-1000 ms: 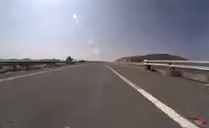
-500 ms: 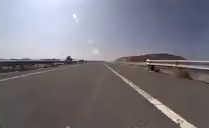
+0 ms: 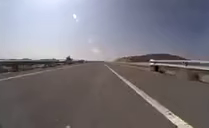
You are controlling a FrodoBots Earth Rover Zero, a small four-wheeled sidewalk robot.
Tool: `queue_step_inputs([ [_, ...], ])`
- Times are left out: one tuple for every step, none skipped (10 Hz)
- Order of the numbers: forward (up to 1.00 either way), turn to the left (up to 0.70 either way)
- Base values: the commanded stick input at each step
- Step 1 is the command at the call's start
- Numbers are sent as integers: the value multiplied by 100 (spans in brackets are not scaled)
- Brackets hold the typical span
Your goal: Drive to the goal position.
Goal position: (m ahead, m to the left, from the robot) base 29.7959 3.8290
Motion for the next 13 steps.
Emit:
queue_step_inputs([
  [100,0],
  [100,0],
  [100,0],
  [100,0],
  [100,0],
  [100,0],
  [100,0],
  [100,0],
  [100,0],
  [100,0],
  [100,0],
  [100,0],
  [100,0],
])
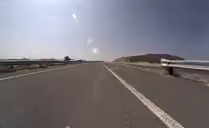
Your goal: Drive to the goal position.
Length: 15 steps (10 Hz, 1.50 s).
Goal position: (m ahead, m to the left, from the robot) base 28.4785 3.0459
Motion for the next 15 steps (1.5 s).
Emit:
queue_step_inputs([
  [100,0],
  [100,0],
  [100,0],
  [100,0],
  [100,0],
  [100,0],
  [100,0],
  [100,0],
  [100,0],
  [100,0],
  [100,0],
  [100,0],
  [100,0],
  [100,0],
  [100,0],
])
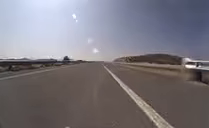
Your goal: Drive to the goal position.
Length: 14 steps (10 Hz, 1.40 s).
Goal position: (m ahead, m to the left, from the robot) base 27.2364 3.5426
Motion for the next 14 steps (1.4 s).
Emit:
queue_step_inputs([
  [100,0],
  [100,0],
  [100,0],
  [100,0],
  [100,0],
  [100,0],
  [100,0],
  [100,1],
  [100,13],
  [100,26],
  [100,15],
  [100,2],
  [100,0],
  [100,0],
])
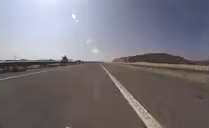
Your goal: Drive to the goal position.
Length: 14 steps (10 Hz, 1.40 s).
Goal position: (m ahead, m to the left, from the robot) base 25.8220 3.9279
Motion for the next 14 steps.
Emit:
queue_step_inputs([
  [100,0],
  [100,0],
  [100,0],
  [100,0],
  [100,0],
  [100,0],
  [100,0],
  [100,0],
  [100,0],
  [100,0],
  [100,0],
  [100,0],
  [100,0],
  [100,0],
])
